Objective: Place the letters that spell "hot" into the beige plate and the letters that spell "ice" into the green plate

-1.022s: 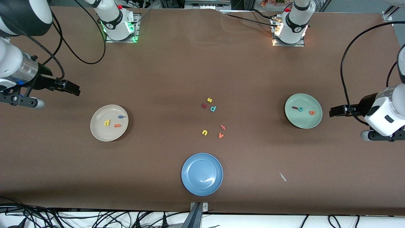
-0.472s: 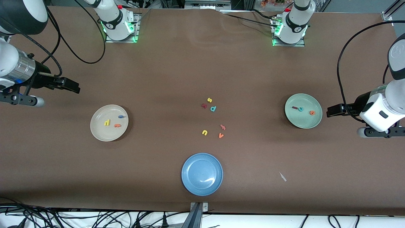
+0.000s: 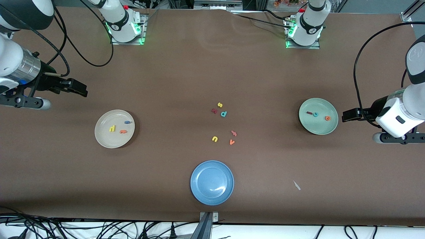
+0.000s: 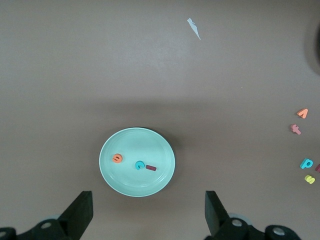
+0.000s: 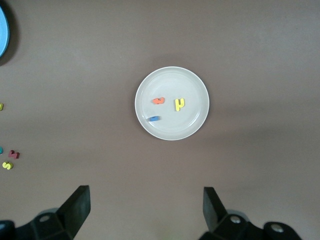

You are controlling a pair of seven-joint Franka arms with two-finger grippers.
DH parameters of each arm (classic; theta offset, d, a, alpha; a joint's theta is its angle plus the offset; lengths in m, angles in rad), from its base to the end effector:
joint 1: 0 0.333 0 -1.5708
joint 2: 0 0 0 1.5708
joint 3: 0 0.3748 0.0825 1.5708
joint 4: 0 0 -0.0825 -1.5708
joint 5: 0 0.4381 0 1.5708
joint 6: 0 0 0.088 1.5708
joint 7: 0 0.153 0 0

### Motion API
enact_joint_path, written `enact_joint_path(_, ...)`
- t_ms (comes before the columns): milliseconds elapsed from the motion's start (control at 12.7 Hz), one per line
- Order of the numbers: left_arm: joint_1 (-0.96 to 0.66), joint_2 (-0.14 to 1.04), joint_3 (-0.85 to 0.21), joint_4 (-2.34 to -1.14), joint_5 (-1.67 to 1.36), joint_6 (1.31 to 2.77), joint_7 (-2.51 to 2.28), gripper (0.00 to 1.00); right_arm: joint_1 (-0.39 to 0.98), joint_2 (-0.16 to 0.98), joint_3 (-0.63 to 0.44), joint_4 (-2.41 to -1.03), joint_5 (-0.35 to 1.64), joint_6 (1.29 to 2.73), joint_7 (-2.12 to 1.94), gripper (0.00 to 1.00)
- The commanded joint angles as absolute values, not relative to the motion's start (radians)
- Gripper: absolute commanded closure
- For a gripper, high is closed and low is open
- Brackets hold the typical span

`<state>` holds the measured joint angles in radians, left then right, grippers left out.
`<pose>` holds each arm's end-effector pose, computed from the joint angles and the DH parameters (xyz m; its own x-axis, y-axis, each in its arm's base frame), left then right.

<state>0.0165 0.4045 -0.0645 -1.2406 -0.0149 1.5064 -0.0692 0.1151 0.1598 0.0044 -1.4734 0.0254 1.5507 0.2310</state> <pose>0.7317 -0.0287 0.5317 0.9899 0.0223 -0.1399 0.0268 -0.9992 0.0306 0.6534 0.0822 0.5852 0.9901 -0.1111 -0.0862 -0.1121 -0.9937 -0.0065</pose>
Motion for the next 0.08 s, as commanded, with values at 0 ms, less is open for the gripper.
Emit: enact_joint_path(0,0.008,0.374,-0.054,-1.281,-0.031,1.523,-0.041,0.01,0.110,0.163,0.002,-1.456,0.035,1.529,0.222,0.00)
